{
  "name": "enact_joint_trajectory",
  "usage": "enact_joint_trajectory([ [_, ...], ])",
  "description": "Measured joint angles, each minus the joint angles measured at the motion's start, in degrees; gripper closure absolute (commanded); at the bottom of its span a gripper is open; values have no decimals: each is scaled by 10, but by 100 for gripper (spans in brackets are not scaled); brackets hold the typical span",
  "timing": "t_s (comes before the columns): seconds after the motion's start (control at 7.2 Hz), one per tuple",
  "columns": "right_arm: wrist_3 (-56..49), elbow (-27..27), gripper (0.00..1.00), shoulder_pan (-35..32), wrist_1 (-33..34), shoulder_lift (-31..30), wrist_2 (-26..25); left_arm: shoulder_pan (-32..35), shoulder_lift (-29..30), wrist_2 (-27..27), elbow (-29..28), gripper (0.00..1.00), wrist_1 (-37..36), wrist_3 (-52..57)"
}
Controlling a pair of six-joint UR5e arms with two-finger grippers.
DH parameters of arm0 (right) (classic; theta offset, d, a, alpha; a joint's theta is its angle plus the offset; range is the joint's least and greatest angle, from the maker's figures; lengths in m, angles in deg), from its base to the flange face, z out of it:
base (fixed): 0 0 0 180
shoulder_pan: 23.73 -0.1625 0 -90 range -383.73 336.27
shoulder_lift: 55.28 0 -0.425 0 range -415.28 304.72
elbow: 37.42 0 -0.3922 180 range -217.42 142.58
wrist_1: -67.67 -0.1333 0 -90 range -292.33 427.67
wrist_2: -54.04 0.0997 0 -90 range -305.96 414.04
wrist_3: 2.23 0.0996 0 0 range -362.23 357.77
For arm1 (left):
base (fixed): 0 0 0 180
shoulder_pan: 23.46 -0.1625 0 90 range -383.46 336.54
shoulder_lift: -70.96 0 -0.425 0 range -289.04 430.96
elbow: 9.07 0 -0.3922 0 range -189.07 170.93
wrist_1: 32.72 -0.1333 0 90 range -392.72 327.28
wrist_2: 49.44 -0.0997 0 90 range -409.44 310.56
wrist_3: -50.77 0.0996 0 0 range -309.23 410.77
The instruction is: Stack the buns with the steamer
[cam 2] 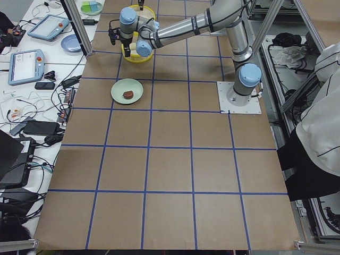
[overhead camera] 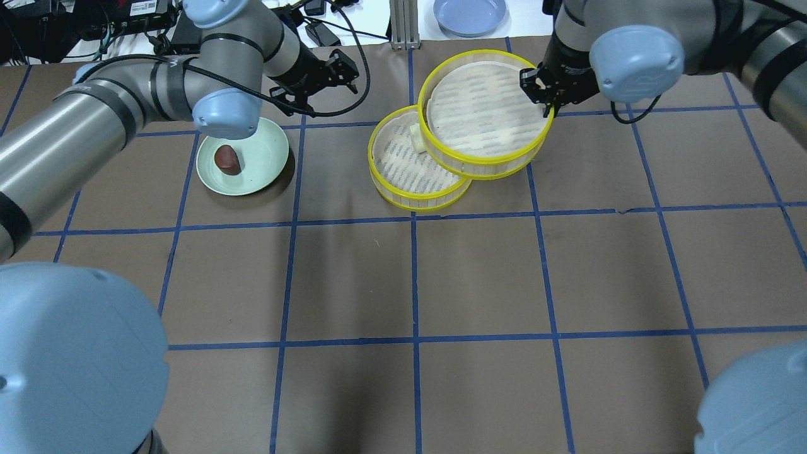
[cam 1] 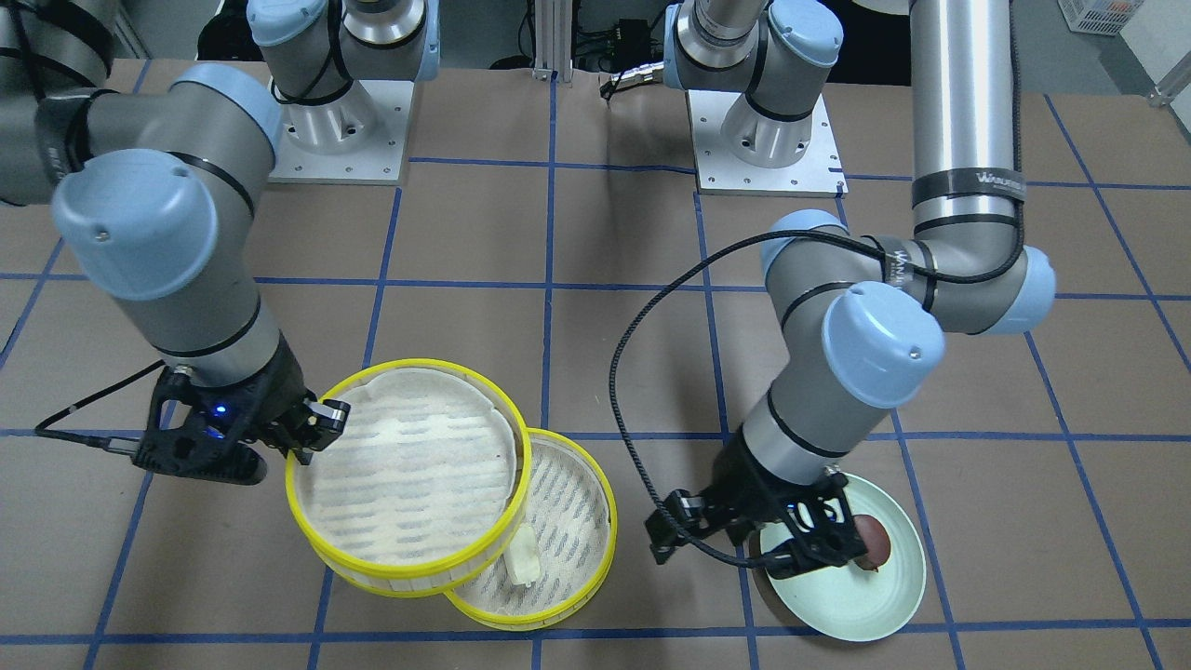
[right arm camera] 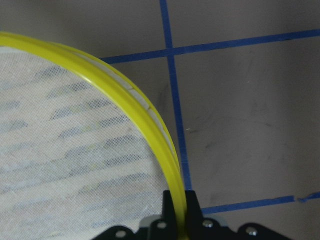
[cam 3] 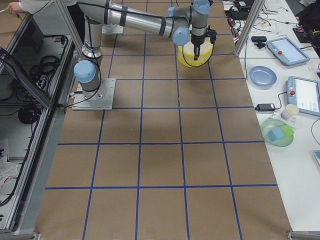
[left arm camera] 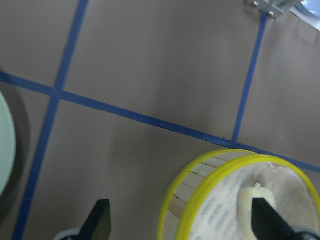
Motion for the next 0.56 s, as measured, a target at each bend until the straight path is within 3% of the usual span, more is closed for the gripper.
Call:
enact_joint_trajectory([
  [0.28,67,0,90,-41,21,22,0,-58,-1,-69,9,0,15,101],
  [0.56,105,-4,89,-61,61,57,3,-98,16,-102,22,0,26,139],
])
